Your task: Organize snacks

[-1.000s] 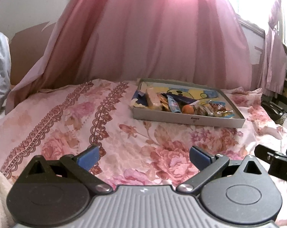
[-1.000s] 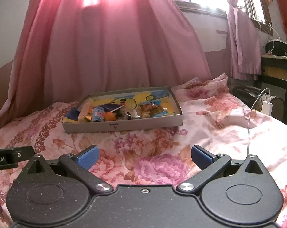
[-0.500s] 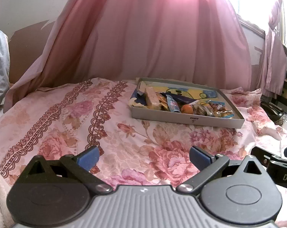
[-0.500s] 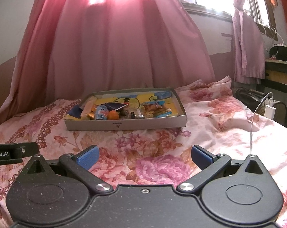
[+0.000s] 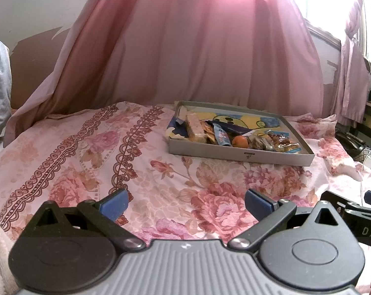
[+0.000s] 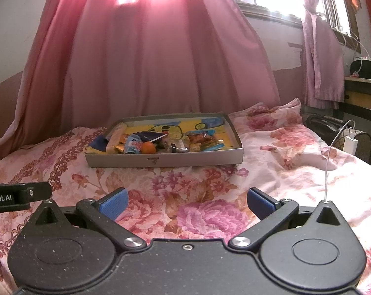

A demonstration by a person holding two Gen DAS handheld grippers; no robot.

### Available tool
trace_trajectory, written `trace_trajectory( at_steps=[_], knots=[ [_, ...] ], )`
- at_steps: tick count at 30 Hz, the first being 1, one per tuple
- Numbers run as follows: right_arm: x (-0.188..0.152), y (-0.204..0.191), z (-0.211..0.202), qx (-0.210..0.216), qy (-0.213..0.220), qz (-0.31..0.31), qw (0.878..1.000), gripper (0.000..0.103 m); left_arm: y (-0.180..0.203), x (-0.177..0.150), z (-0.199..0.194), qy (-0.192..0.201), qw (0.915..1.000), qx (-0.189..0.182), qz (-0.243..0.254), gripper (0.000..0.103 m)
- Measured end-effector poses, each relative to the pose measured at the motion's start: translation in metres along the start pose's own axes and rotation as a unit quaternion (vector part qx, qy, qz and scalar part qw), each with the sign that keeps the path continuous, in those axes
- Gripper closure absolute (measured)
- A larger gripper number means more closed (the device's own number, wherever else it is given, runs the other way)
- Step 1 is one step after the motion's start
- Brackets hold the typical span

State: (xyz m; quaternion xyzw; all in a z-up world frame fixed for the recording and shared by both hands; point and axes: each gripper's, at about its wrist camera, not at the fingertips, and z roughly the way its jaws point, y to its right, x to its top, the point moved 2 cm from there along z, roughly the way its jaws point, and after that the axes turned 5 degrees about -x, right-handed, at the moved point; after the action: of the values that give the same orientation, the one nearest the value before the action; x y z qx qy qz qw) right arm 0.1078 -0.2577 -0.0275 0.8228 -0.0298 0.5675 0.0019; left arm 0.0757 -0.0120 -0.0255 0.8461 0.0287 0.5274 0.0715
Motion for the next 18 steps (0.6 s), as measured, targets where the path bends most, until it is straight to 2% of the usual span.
trace_trajectory(
  at_steps=[18],
  knots=[
    [-0.0006, 0.0, 0.002, 0.007, -0.005, -0.004, 1.0, 0.001, 0.0008, -0.0001, -0.0001, 0.0, 1.0, 0.001, 0.0, 0.001]
  ],
)
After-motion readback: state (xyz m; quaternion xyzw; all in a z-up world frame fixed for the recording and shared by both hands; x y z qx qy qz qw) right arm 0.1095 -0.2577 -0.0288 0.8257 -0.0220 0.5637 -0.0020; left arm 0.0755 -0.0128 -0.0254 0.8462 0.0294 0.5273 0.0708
